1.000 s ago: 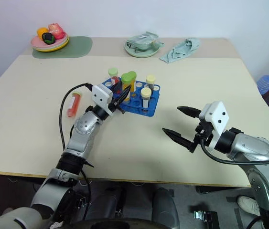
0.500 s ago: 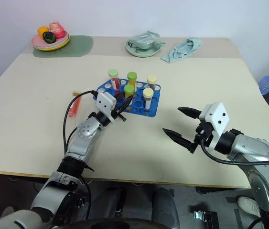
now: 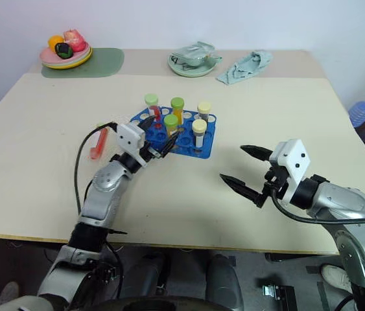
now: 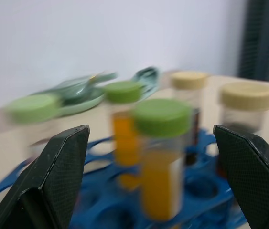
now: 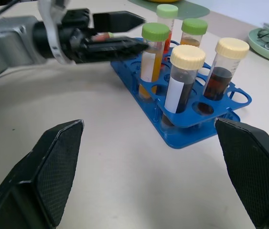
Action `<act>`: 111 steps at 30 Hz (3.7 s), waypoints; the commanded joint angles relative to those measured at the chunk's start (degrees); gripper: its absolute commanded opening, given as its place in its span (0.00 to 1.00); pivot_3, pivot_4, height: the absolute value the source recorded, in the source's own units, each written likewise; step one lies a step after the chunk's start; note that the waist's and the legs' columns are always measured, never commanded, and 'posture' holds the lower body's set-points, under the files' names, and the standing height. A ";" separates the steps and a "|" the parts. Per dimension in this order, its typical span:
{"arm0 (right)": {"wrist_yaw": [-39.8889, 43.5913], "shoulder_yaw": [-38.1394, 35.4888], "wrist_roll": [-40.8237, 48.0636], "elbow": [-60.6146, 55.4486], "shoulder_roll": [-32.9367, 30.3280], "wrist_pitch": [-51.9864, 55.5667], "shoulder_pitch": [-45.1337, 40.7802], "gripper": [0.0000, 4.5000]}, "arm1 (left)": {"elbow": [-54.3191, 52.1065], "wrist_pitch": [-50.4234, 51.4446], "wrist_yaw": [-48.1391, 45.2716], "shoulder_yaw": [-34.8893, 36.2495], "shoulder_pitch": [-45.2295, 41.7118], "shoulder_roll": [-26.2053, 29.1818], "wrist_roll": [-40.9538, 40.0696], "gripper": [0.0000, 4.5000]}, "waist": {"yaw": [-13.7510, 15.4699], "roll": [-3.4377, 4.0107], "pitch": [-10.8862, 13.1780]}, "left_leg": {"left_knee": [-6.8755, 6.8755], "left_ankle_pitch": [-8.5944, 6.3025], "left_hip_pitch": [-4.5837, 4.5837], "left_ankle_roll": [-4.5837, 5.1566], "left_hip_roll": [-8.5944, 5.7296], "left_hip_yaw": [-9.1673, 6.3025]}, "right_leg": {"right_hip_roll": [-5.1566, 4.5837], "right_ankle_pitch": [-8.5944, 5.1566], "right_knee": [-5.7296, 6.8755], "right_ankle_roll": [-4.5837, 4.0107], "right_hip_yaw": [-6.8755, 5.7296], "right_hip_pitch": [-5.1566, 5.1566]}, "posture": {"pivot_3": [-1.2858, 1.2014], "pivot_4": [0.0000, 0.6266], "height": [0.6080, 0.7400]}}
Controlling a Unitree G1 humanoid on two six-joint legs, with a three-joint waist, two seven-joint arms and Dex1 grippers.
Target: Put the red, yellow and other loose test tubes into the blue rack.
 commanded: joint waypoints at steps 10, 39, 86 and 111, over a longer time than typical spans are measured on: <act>10.39 4.04 1.58 4.98 1.75 -7.69 -7.28 1.00 | -14.59 50.18 10.13 14.97 -9.10 18.41 -5.05 0.94 | -0.04 -0.21 0.15 | -0.22 0.02 0.01 -0.04 -0.01 -0.01 | 0.01 0.00 -0.02 0.00 -0.01 -0.08 | 0.52 0.24 1.00; 9.53 7.07 -2.45 7.31 3.90 -12.04 -8.59 1.00 | 56.31 65.84 13.42 9.66 -51.03 20.38 3.02 0.76 | -1.13 -0.38 0.25 | -0.26 0.39 -0.67 -0.66 -0.06 -0.05 | -0.01 0.02 0.36 0.00 -0.01 -1.00 | 0.52 0.24 1.00; 9.73 4.50 0.60 7.67 -0.32 -5.91 -12.09 1.00 | -13.74 14.37 1.85 11.17 -9.72 1.53 -3.97 0.18 | -0.55 -0.36 0.23 | 0.55 0.38 -1.26 -0.63 -0.07 0.05 | -0.04 0.04 0.82 -0.04 0.06 -1.44 | 0.52 0.24 1.00; 6.07 -1.14 2.40 3.07 -1.09 -3.15 -6.78 1.00 | 28.50 -28.56 -1.78 5.81 -16.75 -1.32 2.17 0.18 | 0.12 -0.34 0.22 | 0.60 0.16 -1.21 -0.25 -0.10 0.08 | -0.07 0.05 0.78 -0.01 0.04 -1.36 | 0.52 0.24 1.00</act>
